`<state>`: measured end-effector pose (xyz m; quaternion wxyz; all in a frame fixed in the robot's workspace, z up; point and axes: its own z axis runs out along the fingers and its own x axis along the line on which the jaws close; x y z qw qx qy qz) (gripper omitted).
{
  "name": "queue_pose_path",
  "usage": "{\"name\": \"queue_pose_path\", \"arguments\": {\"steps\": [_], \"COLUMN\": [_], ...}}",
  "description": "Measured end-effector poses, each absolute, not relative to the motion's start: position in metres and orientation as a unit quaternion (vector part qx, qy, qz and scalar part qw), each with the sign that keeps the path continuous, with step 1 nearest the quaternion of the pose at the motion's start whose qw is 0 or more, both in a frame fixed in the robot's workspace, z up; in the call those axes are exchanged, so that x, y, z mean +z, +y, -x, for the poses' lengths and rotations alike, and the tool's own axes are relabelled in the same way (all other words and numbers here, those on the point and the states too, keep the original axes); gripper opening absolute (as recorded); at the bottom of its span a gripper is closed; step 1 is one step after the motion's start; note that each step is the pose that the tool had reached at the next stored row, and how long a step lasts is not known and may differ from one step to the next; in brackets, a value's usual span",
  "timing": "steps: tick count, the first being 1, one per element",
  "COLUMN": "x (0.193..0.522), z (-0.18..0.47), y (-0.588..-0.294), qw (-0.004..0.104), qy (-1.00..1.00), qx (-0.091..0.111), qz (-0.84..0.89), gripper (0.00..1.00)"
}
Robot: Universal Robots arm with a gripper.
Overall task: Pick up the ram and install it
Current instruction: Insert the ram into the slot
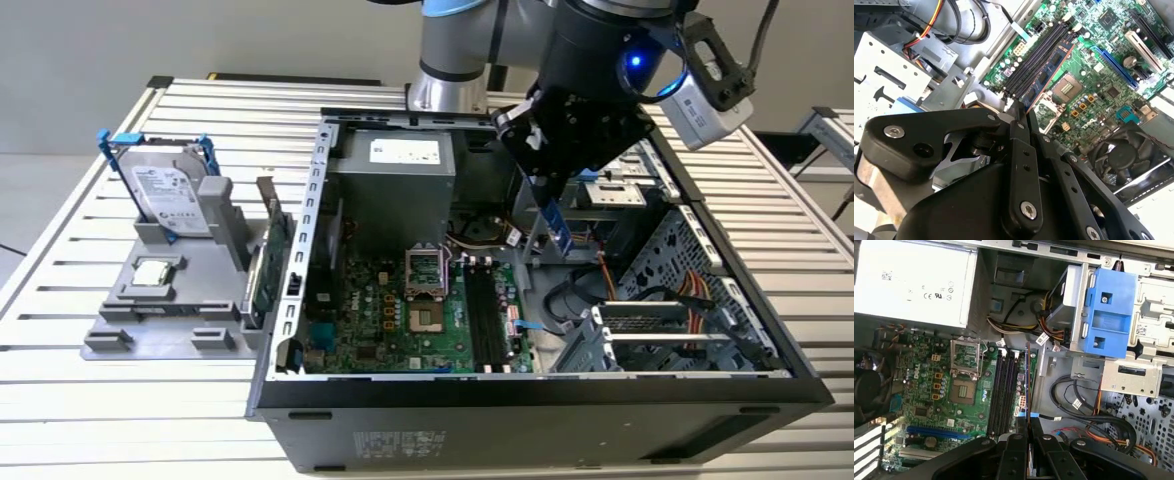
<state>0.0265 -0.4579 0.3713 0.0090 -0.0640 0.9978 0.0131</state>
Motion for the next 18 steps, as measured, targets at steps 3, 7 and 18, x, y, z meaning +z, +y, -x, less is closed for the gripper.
{"name": "queue_pose_path", "arguments": {"steps": [3,7,18], "x": [0.3713,0.3713,0.3714], "z": [-0.0265,-0.0265,-0.0265], "y": [-0.4579,-0.4579,-0.4579], "qw": [0.009,0.009,0.009], "qy": [0.998,0.998,0.998], "qx": [0.013,0.013,0.013], "qz": [0.063,0.059,0.058], "gripper": [0.0,0.0,0.0]}}
